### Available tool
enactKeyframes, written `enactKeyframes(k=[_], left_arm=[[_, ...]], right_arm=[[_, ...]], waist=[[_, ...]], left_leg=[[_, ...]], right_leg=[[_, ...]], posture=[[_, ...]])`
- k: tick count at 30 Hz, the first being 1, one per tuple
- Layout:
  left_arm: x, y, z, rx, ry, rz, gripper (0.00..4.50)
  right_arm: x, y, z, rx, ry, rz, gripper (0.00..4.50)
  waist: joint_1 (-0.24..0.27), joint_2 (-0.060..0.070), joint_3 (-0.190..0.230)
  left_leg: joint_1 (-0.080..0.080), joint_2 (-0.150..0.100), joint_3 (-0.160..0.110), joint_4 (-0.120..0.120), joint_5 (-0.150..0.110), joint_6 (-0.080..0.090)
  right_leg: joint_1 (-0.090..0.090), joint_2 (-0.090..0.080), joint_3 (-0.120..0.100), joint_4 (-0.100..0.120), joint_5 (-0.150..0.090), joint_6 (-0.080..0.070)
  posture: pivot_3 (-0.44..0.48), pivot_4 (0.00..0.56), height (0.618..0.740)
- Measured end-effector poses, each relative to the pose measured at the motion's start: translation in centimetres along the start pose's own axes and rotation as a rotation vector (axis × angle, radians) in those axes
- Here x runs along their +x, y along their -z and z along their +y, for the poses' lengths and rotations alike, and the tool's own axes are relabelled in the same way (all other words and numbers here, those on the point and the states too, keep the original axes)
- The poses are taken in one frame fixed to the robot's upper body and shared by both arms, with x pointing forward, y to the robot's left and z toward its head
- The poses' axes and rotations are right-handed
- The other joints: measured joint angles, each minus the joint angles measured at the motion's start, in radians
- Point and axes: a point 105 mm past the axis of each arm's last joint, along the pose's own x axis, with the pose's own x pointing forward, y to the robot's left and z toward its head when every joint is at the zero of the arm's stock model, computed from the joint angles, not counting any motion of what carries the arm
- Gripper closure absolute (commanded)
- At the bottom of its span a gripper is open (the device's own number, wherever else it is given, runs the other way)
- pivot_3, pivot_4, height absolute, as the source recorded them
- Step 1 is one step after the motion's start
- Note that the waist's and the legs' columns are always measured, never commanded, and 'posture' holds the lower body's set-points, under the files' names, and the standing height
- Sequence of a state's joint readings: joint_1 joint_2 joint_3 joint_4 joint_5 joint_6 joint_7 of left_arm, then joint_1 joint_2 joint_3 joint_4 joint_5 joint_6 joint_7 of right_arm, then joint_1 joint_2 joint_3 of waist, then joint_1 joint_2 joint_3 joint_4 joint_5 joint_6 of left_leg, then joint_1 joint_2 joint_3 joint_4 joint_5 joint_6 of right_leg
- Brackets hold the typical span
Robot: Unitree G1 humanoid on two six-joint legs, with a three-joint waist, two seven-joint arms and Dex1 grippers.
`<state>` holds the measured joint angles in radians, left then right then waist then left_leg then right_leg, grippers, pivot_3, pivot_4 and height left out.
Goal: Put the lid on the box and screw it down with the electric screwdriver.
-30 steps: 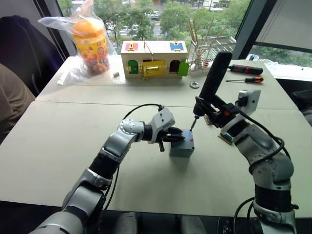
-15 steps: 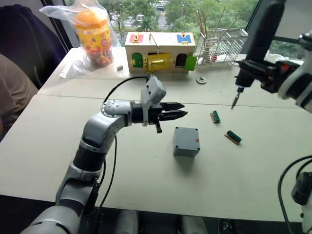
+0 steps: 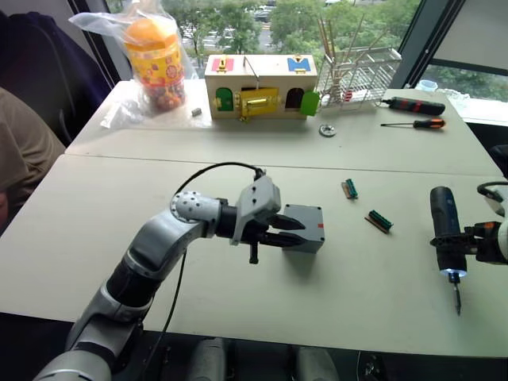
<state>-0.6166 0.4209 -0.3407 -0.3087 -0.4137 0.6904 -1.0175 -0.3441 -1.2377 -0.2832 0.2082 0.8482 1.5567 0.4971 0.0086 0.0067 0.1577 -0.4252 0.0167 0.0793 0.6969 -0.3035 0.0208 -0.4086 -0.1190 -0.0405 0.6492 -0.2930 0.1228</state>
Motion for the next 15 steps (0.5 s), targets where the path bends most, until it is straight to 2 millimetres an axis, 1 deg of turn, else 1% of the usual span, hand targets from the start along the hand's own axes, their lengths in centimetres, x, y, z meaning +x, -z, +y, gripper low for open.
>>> enactKeyframes(k=[3, 6, 11, 13, 15], left_arm=[[-0.1, 0.5, 0.0, -0.02, -0.014, 0.004, 3.3], [-0.2, 0.8, 0.0, -0.041, -0.018, 0.008, 3.3], [-0.6, 1.2, 0.0, -0.07, -0.026, 0.012, 3.3], [-0.8, 1.3, 0.2, -0.081, -0.037, -0.002, 3.3], [-1.0, 1.5, 0.7, -0.088, -0.077, -0.028, 3.3]], right_arm=[[0.8, 0.0, -0.6, -0.01, 0.004, 0.005, 2.67], [1.2, -0.5, -1.0, -0.025, 0.01, -0.007, 2.67], [1.7, -1.3, -1.3, -0.042, 0.01, -0.026, 2.67], [2.0, -1.3, -1.5, -0.046, 0.015, -0.018, 1.66], [2.1, -1.3, -1.8, -0.053, 0.028, -0.017, 0.92]], waist=[[-0.003, 0.0, 0.0], [0.001, 0.0, 0.0], [0.006, 0.0, 0.0], [0.005, 0.0, 0.0], [0.005, 0.0, 0.0]], left_leg=[[0.0, 0.0, 0.0, 0.0, 0.0, -0.001], [0.0, 0.0, 0.0, 0.0, 0.002, -0.004], [-0.001, -0.001, 0.0, 0.001, 0.003, -0.005], [-0.001, -0.001, 0.0, 0.002, 0.003, -0.004], [-0.001, -0.001, 0.0, 0.002, 0.003, -0.005]], right_leg=[[0.0, 0.0, 0.0, 0.0, 0.0, 0.0], [0.0, 0.0, 0.0, -0.001, 0.0, 0.0], [0.001, 0.0, 0.0, -0.001, 0.0, 0.001], [0.001, 0.0, 0.0, -0.001, 0.0, 0.001], [0.001, 0.0, 0.0, -0.001, 0.0, 0.001]], posture=[[0.0, 0.15, 0.708], [0.0, 0.15, 0.708], [0.0, 0.15, 0.708], [0.0, 0.15, 0.708], [0.0, 0.15, 0.708]])
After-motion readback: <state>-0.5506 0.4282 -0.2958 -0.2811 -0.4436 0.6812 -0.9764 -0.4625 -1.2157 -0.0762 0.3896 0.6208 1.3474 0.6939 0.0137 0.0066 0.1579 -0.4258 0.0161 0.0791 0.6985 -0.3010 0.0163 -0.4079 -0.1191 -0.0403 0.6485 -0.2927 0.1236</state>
